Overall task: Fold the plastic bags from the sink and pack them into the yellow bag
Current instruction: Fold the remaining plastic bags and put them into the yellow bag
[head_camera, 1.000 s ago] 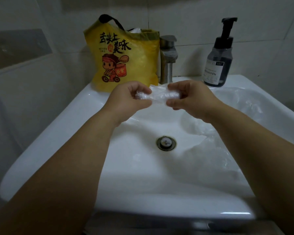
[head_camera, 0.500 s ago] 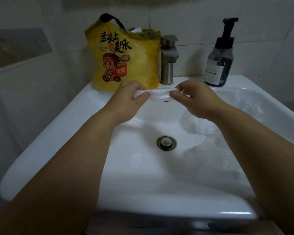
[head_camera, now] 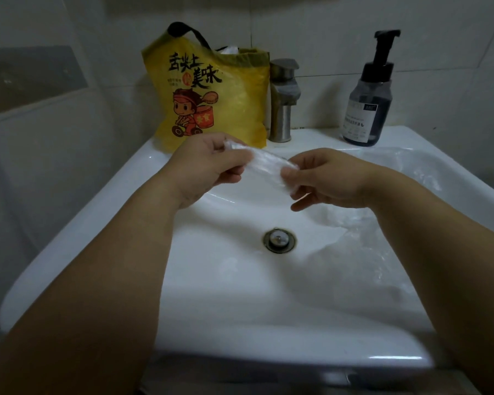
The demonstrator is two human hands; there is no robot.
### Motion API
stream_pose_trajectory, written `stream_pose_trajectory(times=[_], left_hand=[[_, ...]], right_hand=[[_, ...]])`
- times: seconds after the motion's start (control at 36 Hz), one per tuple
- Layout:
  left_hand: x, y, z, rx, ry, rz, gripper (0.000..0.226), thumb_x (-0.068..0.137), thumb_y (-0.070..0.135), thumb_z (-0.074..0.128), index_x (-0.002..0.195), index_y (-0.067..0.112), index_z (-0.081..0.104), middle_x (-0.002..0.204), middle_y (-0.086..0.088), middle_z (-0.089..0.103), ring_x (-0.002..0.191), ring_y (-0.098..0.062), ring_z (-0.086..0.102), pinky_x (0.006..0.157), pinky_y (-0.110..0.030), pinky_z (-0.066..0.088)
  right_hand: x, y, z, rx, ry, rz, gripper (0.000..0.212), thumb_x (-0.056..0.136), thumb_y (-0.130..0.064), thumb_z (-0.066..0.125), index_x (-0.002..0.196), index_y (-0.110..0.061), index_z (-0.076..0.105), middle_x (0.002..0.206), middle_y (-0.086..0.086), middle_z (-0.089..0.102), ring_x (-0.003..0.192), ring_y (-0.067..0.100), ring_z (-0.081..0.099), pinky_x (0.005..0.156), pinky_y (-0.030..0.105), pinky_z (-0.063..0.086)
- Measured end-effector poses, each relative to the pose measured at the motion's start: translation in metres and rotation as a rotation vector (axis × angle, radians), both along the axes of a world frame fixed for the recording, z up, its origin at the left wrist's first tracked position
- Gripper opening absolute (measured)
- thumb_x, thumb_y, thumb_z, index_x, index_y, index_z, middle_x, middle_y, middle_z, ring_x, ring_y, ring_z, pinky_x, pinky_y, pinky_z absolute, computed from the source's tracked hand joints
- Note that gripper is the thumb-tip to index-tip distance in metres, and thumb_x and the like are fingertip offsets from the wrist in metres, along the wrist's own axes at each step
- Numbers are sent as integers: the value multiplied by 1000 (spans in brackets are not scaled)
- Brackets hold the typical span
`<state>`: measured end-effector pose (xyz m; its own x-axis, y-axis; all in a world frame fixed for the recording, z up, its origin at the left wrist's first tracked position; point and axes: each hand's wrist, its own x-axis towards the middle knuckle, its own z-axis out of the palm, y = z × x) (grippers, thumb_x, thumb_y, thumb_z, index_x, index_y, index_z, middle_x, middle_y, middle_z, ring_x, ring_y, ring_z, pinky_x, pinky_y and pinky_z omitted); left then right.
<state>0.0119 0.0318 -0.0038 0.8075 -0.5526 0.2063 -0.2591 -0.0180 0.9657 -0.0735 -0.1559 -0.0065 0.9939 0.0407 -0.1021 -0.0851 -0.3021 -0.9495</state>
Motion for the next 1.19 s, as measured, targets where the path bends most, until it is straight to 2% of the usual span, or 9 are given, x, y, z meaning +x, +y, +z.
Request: stream_pose_trajectory(times=[0.11, 0.19, 0.31, 0.39, 0.47, 0.56, 0.69, 1.0, 1.19], left_hand=[[2, -3, 0, -133, 131, 75, 21, 90, 4, 62, 72, 12, 58, 55, 5, 52, 52, -2, 52, 55, -13, 50], [-4, -13, 0, -334, 285, 34, 7, 90, 17, 63, 87, 12, 59, 75, 0, 63, 74, -9, 59, 68, -21, 53], [-14, -26, -11, -148, 394, -135, 69, 65, 67, 72, 113, 20, 58, 124, -11, 62, 116, -26, 59, 93, -40, 52], [-27, -40, -22, 25, 338, -177, 44, 85, 58, 58, 106, 20, 63, 104, -9, 66, 103, -24, 62, 95, -42, 50], [-30, -46, -20, -68, 353, -94, 33, 101, 40, 41, 102, 15, 63, 78, -3, 68, 79, -18, 64, 79, -35, 56], [-23, -42, -17, -139, 348, -76, 38, 104, 36, 33, 103, 17, 66, 87, -5, 69, 81, -18, 63, 70, -31, 55], [-10, -33, -10, -288, 346, 14, 34, 104, 30, 38, 98, 10, 65, 93, -14, 67, 82, -19, 67, 72, -28, 59], [-4, -15, -6, -182, 240, 82, 11, 91, 17, 62, 85, 8, 63, 57, 7, 64, 53, -1, 61, 52, -10, 50], [-5, -4, -4, 98, 148, -53, 9, 94, 12, 58, 94, 9, 66, 73, 0, 73, 63, -4, 67, 58, -13, 53]], right_hand=[[-1, 1, 3, 91, -71, -53, 14, 97, -12, 51, 89, -4, 59, 67, 2, 58, 61, 12, 54, 58, 21, 54], [1, 7, 3, 187, -127, -86, 19, 98, -9, 48, 82, -4, 58, 59, 1, 56, 56, 12, 48, 53, 20, 48], [4, 23, 1, 260, -155, -93, 24, 99, -8, 45, 82, 3, 56, 65, 10, 50, 55, 14, 46, 51, 23, 46], [6, 34, -3, 252, -173, -107, 18, 99, -2, 43, 92, 8, 57, 74, 18, 52, 63, 25, 50, 53, 26, 44], [6, 38, -6, 255, -183, -108, 23, 100, -5, 43, 94, 9, 60, 80, 21, 56, 73, 30, 53, 58, 28, 49], [5, 38, -4, 217, -162, -87, 23, 99, -7, 47, 85, -9, 64, 75, 14, 58, 69, 26, 52, 51, 22, 44], [4, 30, 1, 210, -67, -96, 16, 97, -8, 50, 94, 4, 60, 67, 9, 54, 56, 13, 45, 53, 22, 44], [7, 20, 0, 375, -115, -195, 9, 97, -7, 50, 97, -3, 58, 78, 12, 56, 58, 14, 54, 57, 23, 55], [6, 5, 0, 316, -141, -182, 9, 96, -4, 51, 93, -5, 60, 73, 11, 58, 50, 8, 56, 53, 20, 53]])
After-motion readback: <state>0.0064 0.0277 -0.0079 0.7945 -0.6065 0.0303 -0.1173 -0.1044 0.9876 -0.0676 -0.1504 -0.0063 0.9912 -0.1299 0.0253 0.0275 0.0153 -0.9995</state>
